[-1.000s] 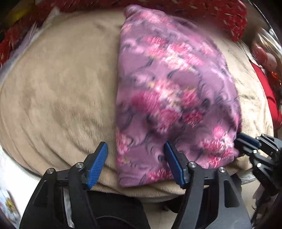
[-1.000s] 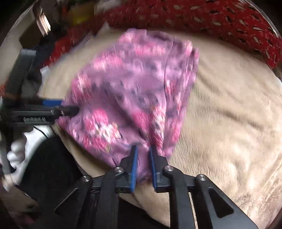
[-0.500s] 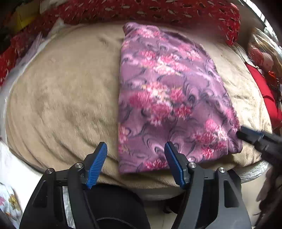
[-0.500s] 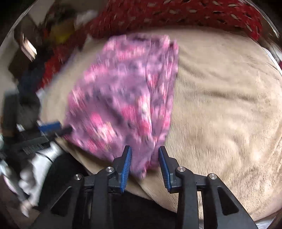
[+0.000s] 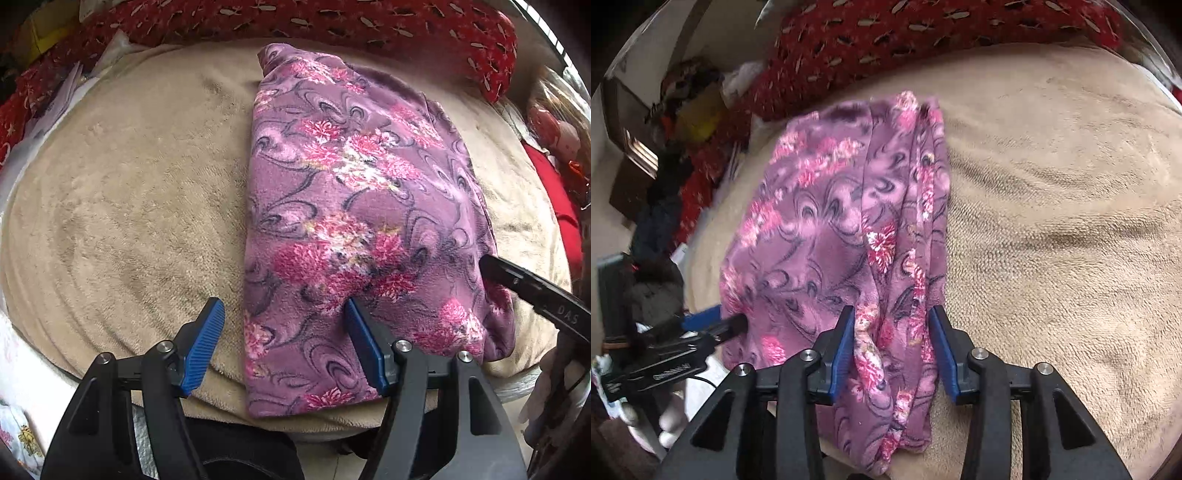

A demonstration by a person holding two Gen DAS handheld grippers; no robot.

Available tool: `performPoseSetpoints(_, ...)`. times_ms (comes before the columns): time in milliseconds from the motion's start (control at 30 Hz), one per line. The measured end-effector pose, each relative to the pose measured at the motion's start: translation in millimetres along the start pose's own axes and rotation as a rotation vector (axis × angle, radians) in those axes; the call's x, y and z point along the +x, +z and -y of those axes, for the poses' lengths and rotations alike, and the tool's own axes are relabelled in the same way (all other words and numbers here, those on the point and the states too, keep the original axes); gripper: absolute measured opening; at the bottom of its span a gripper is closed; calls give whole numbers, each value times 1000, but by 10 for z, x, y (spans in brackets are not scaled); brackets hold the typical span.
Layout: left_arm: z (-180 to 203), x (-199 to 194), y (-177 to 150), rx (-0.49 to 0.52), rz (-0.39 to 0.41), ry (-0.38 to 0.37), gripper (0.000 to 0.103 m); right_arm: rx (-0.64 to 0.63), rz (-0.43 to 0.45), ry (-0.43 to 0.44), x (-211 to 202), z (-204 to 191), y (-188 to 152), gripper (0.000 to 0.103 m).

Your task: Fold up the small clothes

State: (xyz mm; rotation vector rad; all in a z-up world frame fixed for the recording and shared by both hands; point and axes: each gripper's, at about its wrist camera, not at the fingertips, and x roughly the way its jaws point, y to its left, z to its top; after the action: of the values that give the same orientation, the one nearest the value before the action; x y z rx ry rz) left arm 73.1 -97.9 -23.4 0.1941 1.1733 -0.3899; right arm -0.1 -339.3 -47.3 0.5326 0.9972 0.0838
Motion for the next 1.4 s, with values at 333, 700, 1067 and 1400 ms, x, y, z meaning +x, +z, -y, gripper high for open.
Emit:
performPoseSetpoints(333, -4, 79, 134, -14, -15, -28, 68, 12, -2, -2, 89, 72, 51, 52)
performPoseSetpoints(700, -102, -326, -469, -24, 95, 87, 68, -132, -23, -344, -398, -428, -319, 85)
performPoseSetpoints(1067, 110, -886, -944, 28, 253, 145, 68, -206, 263, -403, -1160, -839, -812, 92)
performPoseSetpoints(1400, 185, -1222, -1061, 13, 332, 140, 68, -195, 369, -405, -1510, -946, -983, 96)
